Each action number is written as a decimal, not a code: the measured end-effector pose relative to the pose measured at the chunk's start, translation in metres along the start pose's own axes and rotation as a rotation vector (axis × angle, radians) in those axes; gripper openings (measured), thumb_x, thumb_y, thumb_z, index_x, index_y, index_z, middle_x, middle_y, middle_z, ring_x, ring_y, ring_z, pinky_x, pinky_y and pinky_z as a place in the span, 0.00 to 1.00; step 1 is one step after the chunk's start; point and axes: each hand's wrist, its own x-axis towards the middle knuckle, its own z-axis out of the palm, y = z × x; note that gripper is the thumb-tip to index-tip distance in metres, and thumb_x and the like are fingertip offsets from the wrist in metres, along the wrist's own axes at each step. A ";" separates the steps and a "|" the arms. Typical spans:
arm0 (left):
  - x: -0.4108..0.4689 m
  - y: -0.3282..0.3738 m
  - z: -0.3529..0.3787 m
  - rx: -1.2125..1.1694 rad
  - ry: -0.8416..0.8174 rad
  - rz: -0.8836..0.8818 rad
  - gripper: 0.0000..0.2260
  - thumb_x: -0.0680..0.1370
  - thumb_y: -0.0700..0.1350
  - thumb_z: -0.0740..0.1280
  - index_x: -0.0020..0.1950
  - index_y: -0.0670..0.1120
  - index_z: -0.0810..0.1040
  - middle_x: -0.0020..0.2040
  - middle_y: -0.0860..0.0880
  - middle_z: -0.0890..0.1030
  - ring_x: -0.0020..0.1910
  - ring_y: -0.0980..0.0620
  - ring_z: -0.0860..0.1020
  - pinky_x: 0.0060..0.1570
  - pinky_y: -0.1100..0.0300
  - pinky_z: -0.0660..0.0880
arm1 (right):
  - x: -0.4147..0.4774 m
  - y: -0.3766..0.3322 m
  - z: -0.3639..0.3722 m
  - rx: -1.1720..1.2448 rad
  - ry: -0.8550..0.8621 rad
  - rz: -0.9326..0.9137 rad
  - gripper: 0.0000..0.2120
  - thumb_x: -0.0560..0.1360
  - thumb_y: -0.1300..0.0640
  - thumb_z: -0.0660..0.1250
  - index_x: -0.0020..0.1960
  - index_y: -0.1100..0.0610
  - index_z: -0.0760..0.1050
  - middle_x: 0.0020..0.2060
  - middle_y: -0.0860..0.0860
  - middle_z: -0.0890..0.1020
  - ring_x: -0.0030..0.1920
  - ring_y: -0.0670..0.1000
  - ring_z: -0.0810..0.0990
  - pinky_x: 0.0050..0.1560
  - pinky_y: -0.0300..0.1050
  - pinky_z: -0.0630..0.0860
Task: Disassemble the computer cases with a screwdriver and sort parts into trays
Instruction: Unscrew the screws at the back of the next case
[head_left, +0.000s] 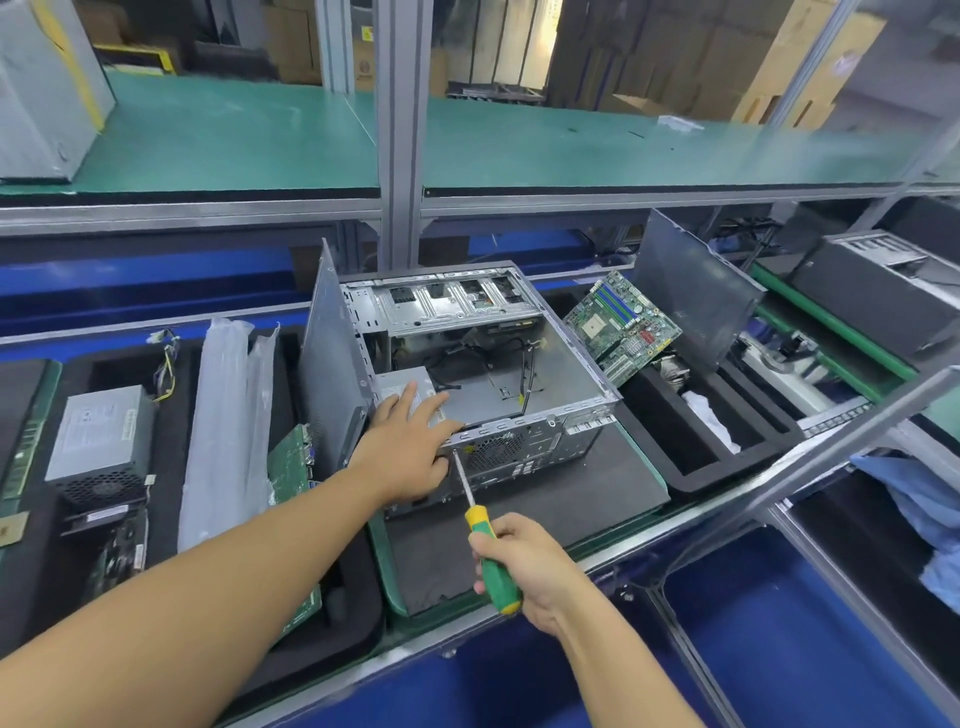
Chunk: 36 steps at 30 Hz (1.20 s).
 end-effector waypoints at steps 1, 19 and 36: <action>0.000 0.000 0.000 0.001 -0.008 -0.001 0.26 0.78 0.56 0.56 0.77 0.60 0.60 0.82 0.49 0.50 0.80 0.38 0.43 0.76 0.42 0.43 | 0.002 0.002 0.000 0.036 0.021 0.002 0.09 0.79 0.64 0.69 0.47 0.60 0.68 0.39 0.57 0.77 0.33 0.51 0.78 0.36 0.47 0.79; 0.001 0.000 -0.003 0.000 -0.030 -0.021 0.28 0.76 0.58 0.58 0.76 0.60 0.62 0.82 0.50 0.51 0.80 0.41 0.44 0.76 0.43 0.43 | 0.006 0.004 -0.015 -0.032 0.028 -0.057 0.12 0.77 0.63 0.72 0.47 0.59 0.67 0.44 0.56 0.70 0.37 0.51 0.73 0.32 0.44 0.79; 0.001 -0.002 0.001 -0.026 0.014 0.000 0.26 0.76 0.57 0.55 0.75 0.61 0.62 0.82 0.49 0.52 0.80 0.39 0.44 0.76 0.43 0.43 | 0.003 0.008 -0.013 0.103 -0.065 -0.028 0.08 0.79 0.63 0.68 0.44 0.59 0.70 0.46 0.59 0.81 0.36 0.51 0.78 0.35 0.46 0.76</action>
